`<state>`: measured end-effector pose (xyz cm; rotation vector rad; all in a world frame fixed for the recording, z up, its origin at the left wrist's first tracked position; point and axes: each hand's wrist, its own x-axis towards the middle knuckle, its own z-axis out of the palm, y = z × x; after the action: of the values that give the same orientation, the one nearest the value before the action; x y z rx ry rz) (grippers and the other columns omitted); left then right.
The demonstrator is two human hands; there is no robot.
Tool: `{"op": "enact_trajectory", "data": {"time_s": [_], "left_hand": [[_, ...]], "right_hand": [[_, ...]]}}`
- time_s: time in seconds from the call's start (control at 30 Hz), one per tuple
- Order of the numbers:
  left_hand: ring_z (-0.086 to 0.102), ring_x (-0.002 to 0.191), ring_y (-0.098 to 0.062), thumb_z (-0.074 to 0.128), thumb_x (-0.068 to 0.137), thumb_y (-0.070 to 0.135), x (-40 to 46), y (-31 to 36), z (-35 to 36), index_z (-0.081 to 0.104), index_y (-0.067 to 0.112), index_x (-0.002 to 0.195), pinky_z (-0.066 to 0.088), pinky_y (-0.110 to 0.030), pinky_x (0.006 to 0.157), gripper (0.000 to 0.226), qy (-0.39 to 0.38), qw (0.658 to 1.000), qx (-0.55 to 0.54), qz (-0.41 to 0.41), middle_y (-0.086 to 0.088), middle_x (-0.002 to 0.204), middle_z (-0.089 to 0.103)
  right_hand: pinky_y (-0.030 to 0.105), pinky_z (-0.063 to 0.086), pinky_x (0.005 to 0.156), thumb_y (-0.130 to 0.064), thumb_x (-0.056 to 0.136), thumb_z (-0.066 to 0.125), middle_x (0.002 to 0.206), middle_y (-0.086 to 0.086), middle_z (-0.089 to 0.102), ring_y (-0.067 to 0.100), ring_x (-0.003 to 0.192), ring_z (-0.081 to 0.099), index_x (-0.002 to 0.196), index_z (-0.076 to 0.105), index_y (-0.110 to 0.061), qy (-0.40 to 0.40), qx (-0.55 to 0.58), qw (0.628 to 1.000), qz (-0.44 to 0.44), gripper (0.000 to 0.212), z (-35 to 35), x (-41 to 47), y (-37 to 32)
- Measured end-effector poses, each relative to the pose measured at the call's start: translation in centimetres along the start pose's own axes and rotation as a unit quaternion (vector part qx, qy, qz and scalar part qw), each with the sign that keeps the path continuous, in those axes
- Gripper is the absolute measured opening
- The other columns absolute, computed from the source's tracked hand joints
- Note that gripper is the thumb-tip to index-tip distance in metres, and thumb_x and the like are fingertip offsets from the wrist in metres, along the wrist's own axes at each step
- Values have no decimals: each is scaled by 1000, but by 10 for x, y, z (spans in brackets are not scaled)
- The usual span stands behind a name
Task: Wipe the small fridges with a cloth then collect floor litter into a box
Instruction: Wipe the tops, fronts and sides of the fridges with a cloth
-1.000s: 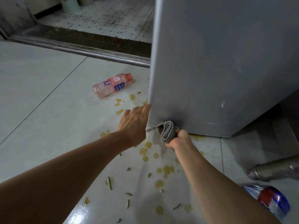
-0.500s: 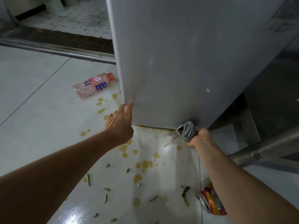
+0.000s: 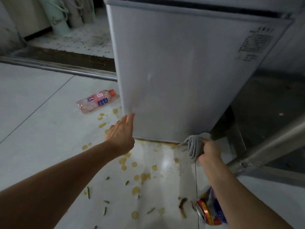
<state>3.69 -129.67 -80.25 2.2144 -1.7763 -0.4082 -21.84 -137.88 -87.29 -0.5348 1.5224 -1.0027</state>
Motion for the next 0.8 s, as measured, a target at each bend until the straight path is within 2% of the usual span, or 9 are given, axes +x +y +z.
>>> {"op": "enact_trajectory", "data": {"time_s": [0.03, 0.1, 0.23, 0.37, 0.5, 0.6, 0.8], "left_hand": [[39, 131, -27, 60, 78, 2, -2, 1, -4, 14, 20, 146, 35, -40, 106, 84, 2, 1000, -1, 0, -7, 147, 35], [40, 131, -27, 62, 78, 4, -8, 3, -13, 14, 20, 146, 35, -41, 106, 84, 1, 1000, -3, 2, -6, 146, 36], [43, 127, -26, 63, 79, 11, -19, 8, -36, 17, 20, 142, 36, -40, 105, 79, -4, 1000, 7, 13, -6, 144, 38], [43, 128, -28, 63, 80, 15, -26, 10, -59, 15, 19, 144, 36, -41, 104, 81, -5, 1000, 7, 19, -7, 146, 37], [41, 130, -28, 61, 81, 17, -32, 8, -83, 12, 18, 146, 36, -40, 105, 82, -17, 999, 6, 28, -6, 149, 34], [42, 130, -27, 62, 81, 18, -35, 9, -104, 12, 18, 146, 37, -41, 106, 82, -25, 999, 2, 25, -6, 149, 34], [42, 130, -26, 62, 81, 15, -44, 23, -167, 21, 21, 142, 37, -42, 106, 74, -44, 999, -29, -2, -3, 147, 38]], "right_hand": [[50, 41, 103, -4, 94, 42, 126, 25, 53, 40, 114, 54, 122, 53, -1, 17, 13, 1000, -7, 31, 0, -11, -7], [48, 39, 105, -4, 93, 46, 129, 22, 52, 38, 120, 50, 129, 50, -4, 3, -5, 1000, -17, 36, 5, -27, -14], [40, 45, 99, 1, 88, 56, 115, 14, 61, 28, 105, 57, 116, 58, -12, -68, -166, 976, -123, 31, 23, -79, -26], [36, 49, 94, 3, 85, 59, 105, 8, 64, 22, 97, 60, 110, 60, -14, -95, -205, 955, -194, 30, 40, -119, -50], [33, 51, 89, 2, 85, 59, 100, 2, 63, 18, 93, 61, 102, 58, -22, -126, -201, 950, -204, 29, 54, -149, -67], [34, 51, 87, 4, 84, 60, 99, 3, 64, 21, 94, 62, 100, 58, -22, -126, -189, 951, -208, 30, 64, -165, -81], [31, 53, 87, -1, 82, 65, 99, -4, 65, 14, 93, 63, 91, 59, -33, -138, -231, 946, -182, 33, 82, -212, -122]]}}
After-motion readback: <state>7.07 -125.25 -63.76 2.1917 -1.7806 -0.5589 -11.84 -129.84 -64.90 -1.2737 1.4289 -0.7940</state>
